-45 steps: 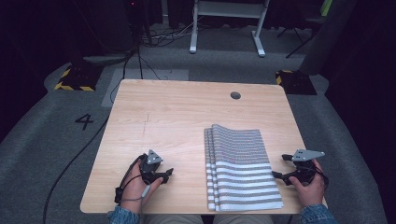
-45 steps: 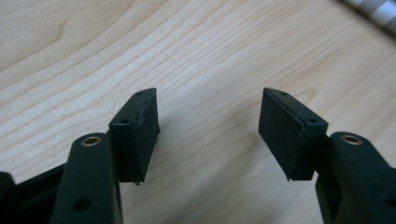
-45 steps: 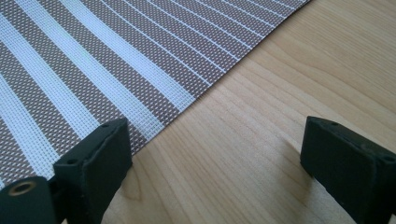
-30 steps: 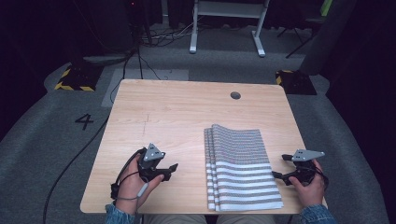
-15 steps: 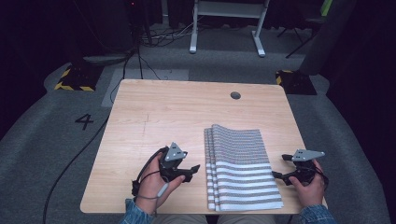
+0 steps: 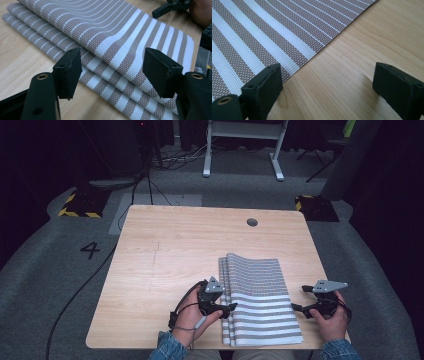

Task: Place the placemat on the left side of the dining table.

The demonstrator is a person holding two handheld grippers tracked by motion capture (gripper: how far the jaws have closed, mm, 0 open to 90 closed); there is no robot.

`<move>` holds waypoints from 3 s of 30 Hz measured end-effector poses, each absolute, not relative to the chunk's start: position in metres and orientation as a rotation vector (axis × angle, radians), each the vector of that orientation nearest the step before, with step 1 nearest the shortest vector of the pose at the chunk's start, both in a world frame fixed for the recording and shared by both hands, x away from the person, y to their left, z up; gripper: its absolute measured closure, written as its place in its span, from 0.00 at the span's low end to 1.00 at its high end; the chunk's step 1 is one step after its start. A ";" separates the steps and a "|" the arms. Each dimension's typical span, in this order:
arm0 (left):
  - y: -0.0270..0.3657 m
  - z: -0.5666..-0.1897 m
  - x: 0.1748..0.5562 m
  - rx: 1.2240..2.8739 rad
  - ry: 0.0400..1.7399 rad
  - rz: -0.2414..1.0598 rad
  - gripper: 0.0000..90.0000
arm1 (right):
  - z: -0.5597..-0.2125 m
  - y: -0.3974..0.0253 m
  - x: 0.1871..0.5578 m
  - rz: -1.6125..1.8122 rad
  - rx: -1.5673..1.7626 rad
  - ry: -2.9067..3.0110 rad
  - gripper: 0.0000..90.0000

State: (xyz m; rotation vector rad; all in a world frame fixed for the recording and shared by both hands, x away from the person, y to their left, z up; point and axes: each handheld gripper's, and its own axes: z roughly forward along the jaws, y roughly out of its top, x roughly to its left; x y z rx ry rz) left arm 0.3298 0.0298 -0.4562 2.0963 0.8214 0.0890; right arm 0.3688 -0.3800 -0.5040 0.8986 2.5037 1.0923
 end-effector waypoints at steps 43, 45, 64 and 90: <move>0.001 -0.455 0.330 2.129 0.719 0.093 0.98 | -0.504 -0.380 0.369 1.090 0.898 2.500 0.10; 0.004 -0.448 0.328 2.120 0.711 0.113 0.98 | -0.504 -0.380 0.369 1.089 0.894 2.499 0.10; 0.075 -0.379 0.307 2.058 0.627 0.256 0.98 | -0.504 -0.380 0.369 1.088 0.900 2.501 0.10; 0.163 -0.371 0.308 1.997 0.773 0.297 0.98 | -0.504 -0.380 0.369 1.087 0.903 2.498 0.10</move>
